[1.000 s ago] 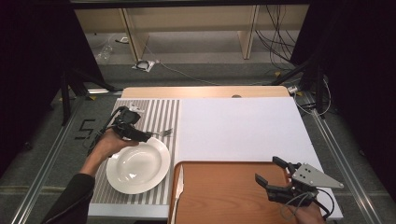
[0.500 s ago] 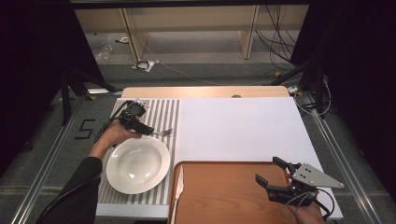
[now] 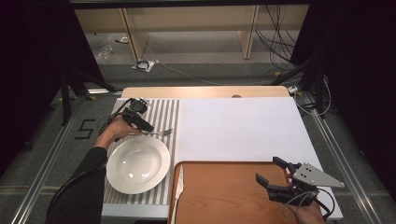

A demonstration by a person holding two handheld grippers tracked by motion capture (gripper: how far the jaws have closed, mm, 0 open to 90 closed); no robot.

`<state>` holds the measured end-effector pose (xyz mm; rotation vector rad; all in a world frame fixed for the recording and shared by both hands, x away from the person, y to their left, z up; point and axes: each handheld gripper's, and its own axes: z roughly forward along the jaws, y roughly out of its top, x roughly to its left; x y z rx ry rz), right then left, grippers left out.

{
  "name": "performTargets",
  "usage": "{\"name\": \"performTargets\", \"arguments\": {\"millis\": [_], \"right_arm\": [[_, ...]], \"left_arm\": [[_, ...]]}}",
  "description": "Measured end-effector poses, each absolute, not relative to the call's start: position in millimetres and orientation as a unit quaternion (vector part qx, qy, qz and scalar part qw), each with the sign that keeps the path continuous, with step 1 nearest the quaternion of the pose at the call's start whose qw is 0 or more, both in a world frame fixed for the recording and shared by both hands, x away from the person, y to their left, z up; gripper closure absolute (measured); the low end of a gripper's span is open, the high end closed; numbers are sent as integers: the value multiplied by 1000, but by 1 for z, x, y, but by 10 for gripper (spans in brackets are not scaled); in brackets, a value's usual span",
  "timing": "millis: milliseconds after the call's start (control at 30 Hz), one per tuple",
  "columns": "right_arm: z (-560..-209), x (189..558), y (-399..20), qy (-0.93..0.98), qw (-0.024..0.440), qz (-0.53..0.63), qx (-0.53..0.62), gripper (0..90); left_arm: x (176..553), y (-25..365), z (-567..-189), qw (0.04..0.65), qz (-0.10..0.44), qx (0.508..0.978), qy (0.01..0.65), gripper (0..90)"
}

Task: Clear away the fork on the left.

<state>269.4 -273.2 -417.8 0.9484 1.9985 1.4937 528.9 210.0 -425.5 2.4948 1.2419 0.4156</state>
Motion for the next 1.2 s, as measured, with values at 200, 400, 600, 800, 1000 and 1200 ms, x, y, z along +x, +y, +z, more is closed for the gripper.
{"name": "performTargets", "arguments": {"millis": [200, 400, 600, 800, 1000, 1200], "right_arm": [[-418, 269, -273, 730, 232, 542, 345, 184], [-418, 269, -273, 731, 232, 542, 345, 184], [-418, 270, -272, 731, 231, 543, 343, 184], [-418, 270, -273, 732, 229, 542, 344, 185], [-419, 270, -272, 732, 228, 542, 343, 184], [-418, 269, -273, 734, 230, 539, 343, 185]], "left_arm": [[535, 210, -430, 139, 138, 883, 427, 220], [538, 208, -435, 125, 137, 890, 416, 243], [542, 209, -441, 105, 132, 895, 413, 254], [544, 206, -446, 97, 127, 903, 398, 263], [545, 204, -448, 91, 120, 909, 388, 278], [546, 202, -453, 84, 114, 914, 380, 311]]}}
